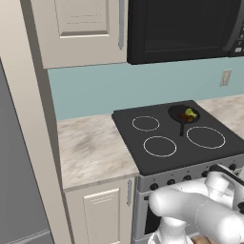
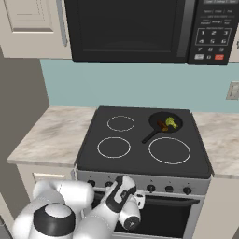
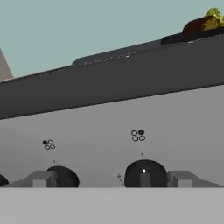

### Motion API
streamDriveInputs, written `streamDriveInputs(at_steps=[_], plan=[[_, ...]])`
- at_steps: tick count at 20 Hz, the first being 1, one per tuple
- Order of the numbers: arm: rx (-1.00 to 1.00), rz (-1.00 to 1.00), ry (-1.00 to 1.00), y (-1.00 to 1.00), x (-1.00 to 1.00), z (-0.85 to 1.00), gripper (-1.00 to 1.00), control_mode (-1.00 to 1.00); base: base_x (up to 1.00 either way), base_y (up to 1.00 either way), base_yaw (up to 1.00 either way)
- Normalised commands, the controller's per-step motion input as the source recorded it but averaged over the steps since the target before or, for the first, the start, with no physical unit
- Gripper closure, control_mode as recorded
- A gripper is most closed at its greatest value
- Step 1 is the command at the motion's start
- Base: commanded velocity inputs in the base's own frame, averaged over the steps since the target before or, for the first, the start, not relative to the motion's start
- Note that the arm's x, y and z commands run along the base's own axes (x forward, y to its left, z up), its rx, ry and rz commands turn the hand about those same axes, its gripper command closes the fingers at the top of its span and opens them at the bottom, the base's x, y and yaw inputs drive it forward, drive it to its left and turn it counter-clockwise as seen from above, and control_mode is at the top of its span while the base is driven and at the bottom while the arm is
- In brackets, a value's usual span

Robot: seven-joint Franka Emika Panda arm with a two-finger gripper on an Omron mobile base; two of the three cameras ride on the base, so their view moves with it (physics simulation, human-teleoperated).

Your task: Put the sweet potato and broccoli in the pan. Then turn on the rear right burner and set the heat to medium.

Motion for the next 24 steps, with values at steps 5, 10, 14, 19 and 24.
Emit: streamDriveInputs(at_steps=[5, 10, 14, 19, 24], plan=[[-0.03, 0.00, 0.00, -0.06, 0.21, 0.00, -1.00, -1.00, 0.00, 0.00, 0.00], [-0.02, 0.00, 0.02, 0.00, 0.11, -0.09, -1.00, -1.00, 0.00, 0.00, 0.00], [-0.01, 0.00, 0.02, -0.01, 0.06, -0.23, -1.00, -1.00, 0.00, 0.00, 0.00], [0.00, 0.00, 0.00, 0.00, 0.00, -0.19, -1.00, -1.00, 0.00, 0.00, 0.00], [0.00, 0.00, 0.00, -0.15, 0.00, 0.00, -1.00, -1.00, 0.00, 0.00, 0.00]])
